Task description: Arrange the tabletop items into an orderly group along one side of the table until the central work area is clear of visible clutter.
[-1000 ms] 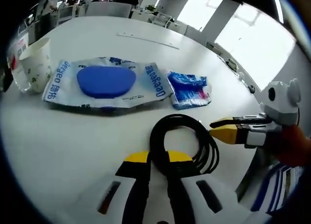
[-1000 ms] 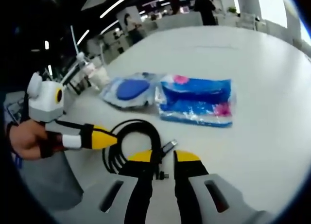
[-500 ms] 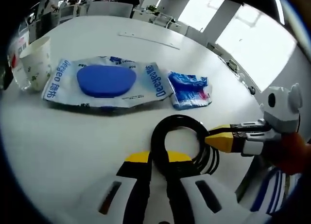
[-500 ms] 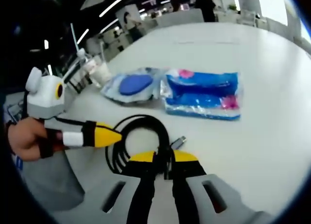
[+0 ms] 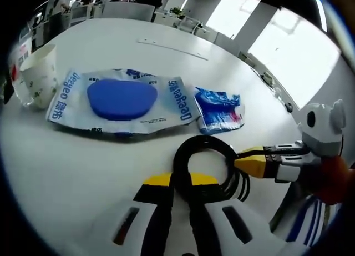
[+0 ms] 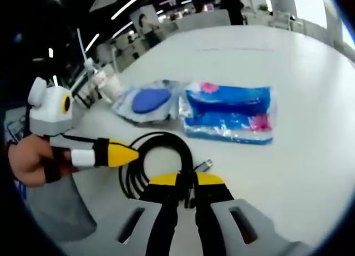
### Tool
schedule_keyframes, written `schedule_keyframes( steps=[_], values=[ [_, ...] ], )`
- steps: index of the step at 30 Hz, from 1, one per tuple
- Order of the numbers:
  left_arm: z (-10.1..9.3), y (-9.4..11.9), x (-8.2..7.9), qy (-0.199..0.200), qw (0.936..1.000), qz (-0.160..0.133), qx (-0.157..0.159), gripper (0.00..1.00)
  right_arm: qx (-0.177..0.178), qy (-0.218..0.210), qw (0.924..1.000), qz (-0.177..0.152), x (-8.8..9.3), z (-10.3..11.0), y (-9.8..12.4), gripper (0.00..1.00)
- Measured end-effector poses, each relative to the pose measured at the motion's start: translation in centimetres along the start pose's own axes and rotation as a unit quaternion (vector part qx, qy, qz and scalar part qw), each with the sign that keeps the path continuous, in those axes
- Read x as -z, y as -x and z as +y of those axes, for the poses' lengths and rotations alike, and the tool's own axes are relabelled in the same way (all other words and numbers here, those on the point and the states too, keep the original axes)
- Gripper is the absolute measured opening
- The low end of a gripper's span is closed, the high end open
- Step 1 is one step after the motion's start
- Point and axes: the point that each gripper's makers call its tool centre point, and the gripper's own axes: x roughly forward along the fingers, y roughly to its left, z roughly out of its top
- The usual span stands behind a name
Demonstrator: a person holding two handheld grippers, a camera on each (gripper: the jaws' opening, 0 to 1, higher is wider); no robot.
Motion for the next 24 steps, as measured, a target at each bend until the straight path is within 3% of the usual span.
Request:
schedule_keyframes(
  steps=[24],
  values=[
    [0.4, -0.2, -1.0, 0.005, 0.9999, -0.010, -0.004, 0.03, 0.001, -0.003, 1.0000, -0.007, -0.4, -0.1, -0.2, 0.07]
  ],
)
